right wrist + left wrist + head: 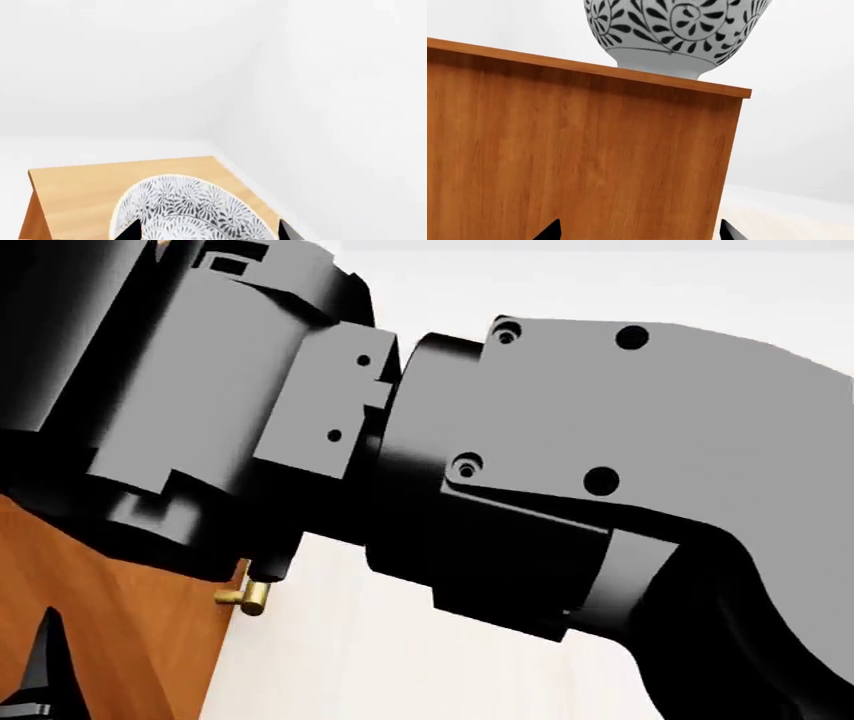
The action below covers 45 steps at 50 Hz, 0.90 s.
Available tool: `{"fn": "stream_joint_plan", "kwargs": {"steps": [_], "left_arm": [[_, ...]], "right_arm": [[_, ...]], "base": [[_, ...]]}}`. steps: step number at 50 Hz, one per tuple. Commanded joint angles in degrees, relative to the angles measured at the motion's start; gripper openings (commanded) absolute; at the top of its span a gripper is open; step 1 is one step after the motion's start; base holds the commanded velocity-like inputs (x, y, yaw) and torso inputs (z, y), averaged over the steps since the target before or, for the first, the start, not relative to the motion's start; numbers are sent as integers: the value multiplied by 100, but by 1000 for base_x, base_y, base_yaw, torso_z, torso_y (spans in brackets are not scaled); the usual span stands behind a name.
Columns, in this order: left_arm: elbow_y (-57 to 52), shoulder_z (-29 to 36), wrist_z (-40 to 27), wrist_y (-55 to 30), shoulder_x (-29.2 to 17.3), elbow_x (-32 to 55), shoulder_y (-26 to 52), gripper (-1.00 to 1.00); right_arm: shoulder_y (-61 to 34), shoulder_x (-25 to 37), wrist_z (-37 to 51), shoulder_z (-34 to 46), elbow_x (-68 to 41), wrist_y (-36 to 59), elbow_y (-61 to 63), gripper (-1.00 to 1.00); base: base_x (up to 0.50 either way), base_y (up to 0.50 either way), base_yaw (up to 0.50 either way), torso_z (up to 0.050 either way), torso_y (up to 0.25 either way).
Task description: Close the top drawer of the cabinet and put the bowl on top of it.
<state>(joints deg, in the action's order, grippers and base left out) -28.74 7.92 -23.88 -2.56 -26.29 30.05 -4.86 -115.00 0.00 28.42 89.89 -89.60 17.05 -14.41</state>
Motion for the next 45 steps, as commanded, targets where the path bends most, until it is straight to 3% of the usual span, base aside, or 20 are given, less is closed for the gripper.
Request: {"fn": "stream_joint_plan", "kwargs": {"steps": [1,25,45], "left_arm": [[-48,65,-24,-41,1,-28,33,100],[-106,94,-42,-20,-22,-34,27,100],[-198,62,-42,88,-85,-68,-119,100]], "right_arm": [[-576,1,-23,-21,-131,-13,-629,100],[-1912,1529,905,-414,45,740,787,100],[-1825,3205,2060,-1321,-170,1766,2526,100]], "base": [[0,0,0,0,0],[0,0,0,0,0],[0,0,0,0,0]]}}
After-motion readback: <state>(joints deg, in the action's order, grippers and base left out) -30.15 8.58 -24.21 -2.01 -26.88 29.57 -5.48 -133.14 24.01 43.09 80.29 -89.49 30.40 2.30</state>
